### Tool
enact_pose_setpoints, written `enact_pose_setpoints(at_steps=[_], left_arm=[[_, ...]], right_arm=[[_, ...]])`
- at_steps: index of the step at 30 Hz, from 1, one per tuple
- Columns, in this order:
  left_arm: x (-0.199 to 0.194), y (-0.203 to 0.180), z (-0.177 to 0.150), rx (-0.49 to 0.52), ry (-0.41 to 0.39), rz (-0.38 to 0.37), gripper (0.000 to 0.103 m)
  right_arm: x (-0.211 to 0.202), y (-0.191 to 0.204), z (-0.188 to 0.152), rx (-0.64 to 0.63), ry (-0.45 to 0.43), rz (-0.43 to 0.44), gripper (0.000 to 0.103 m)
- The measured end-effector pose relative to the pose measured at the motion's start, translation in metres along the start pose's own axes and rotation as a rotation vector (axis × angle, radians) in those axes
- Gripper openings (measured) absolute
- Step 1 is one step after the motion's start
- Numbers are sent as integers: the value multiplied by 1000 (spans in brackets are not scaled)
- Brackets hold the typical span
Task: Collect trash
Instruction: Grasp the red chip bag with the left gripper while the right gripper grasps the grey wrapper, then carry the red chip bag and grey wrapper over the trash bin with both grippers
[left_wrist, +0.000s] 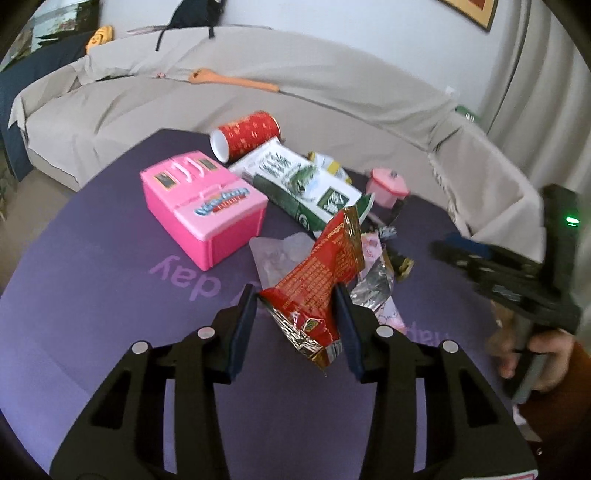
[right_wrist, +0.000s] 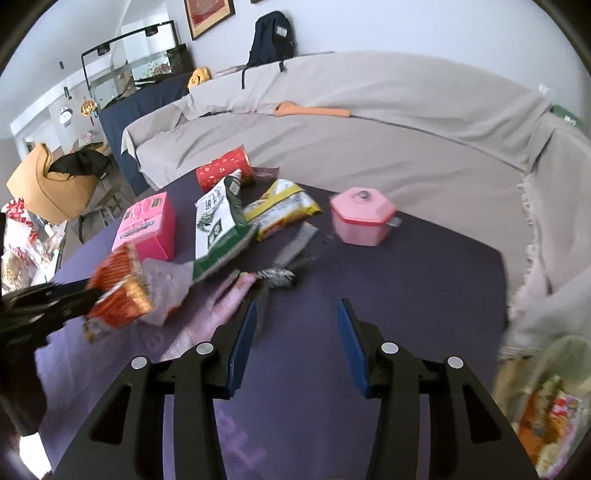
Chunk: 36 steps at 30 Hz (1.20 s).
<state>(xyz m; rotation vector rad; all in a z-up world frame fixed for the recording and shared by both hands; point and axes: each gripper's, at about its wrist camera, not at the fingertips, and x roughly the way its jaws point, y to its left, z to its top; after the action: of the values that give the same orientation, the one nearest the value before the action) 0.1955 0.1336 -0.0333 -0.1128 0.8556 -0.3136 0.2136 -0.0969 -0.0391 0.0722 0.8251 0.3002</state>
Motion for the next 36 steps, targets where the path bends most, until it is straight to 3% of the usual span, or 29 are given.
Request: enact_pose_setpoints(at_steps=[8, 15, 16, 20, 24, 36], left_arm=[[-5, 14, -2, -63, -28, 24, 42], [5, 10, -6, -57, -23, 60, 42], [5, 8, -5, -55, -22, 62, 42], [4, 2, -5, -57, -26, 65, 42], [3, 2, -4, -81, -31, 71, 43], [3, 4, -7, -137, -45, 74, 45]], right_arm=[[54, 4, 24, 86, 58, -9, 43], [65, 5, 25, 65, 124, 26, 41], [64, 8, 24, 40, 128, 25, 34], [50, 24, 13, -80, 136, 9, 27], [29, 25, 5, -123, 125, 2, 20], [-12, -6, 3, -103, 79, -4, 19]])
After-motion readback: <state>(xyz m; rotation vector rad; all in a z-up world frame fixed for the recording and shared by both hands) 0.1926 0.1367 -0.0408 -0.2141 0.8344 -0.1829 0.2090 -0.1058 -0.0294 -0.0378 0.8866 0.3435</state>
